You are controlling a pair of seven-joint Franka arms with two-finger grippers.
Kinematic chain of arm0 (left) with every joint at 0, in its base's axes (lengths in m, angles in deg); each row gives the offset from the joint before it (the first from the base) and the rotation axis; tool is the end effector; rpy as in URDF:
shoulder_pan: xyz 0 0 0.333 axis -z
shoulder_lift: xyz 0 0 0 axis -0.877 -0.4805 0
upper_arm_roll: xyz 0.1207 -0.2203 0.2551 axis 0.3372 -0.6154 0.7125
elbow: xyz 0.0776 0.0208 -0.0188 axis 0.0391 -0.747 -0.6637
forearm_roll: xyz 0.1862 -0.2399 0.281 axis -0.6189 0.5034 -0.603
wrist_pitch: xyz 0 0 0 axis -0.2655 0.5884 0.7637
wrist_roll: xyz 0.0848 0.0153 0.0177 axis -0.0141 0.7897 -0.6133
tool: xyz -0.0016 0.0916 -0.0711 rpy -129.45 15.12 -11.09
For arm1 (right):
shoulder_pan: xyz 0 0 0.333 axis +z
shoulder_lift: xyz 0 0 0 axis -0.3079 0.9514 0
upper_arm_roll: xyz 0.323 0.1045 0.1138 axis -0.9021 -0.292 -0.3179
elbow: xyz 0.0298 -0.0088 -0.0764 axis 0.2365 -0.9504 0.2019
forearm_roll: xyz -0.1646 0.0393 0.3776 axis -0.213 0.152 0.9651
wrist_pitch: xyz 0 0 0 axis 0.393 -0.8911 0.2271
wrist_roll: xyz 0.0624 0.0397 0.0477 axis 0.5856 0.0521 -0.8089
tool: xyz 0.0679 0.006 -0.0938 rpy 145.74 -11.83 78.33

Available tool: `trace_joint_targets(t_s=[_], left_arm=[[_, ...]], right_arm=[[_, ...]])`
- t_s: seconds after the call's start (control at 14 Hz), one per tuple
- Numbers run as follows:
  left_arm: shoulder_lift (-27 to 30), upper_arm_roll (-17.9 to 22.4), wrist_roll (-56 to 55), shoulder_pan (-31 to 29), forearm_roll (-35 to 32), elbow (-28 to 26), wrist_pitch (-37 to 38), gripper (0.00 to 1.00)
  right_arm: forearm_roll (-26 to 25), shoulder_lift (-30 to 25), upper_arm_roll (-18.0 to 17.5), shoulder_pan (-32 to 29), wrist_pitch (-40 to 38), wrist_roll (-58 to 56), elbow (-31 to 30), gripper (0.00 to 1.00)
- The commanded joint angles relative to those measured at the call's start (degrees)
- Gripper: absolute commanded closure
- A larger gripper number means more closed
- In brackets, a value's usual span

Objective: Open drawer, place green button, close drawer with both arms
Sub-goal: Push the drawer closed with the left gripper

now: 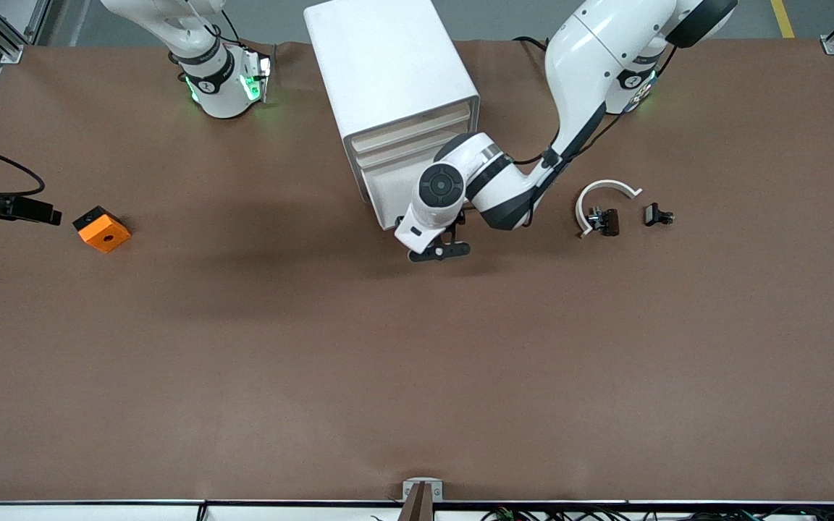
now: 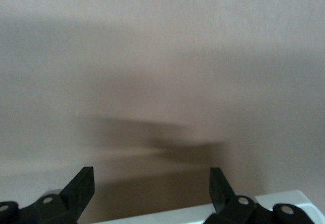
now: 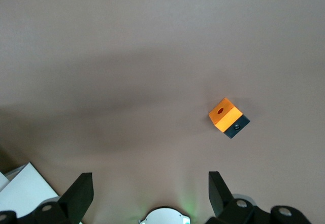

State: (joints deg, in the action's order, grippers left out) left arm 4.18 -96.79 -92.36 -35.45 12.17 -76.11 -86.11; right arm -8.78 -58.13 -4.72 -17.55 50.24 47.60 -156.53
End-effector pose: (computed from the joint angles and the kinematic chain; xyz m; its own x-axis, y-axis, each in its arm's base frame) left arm 0.4770 -0.5302 0.2338 0.9602 0.1378 -0.2429 0.1491 -0.9884 0.0285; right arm 0.6235 -0.0654 0.6205 0.9671 -0.1343 -0.2163 -0.1338 -0.9909 0.0170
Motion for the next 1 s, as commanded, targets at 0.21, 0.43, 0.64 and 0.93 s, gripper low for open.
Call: trace_joint_targets(t_s=[0.21,0.43,0.64,0.93], left_arm=[[2.07,-4.32,-3.92,-1.31,-0.28,-3.51,0.58,0.0],[0.67,-6.16,-4.36,-2.53,2.35,-3.51,0.75,0.0],[-2.23,-12.56,-4.54,-7.88,3.24,-3.42,3.47,0.0],[-3.38,-14.79,-4.89,-9.75,9.55,-3.34,5.67,0.0]], right_arm=[[0.39,-1.2,-0.72,-3.28,-5.29,-0.64,5.8,0.0],[1.09,-3.66,-0.8,-3.37,-6.35,0.06,5.45,0.0],[1.36,-6.47,-0.89,-3.2,-5.29,-0.55,5.01,0.0],[1.27,-9.54,-0.89,-3.11,-4.6,-0.82,0.46,0.0]])
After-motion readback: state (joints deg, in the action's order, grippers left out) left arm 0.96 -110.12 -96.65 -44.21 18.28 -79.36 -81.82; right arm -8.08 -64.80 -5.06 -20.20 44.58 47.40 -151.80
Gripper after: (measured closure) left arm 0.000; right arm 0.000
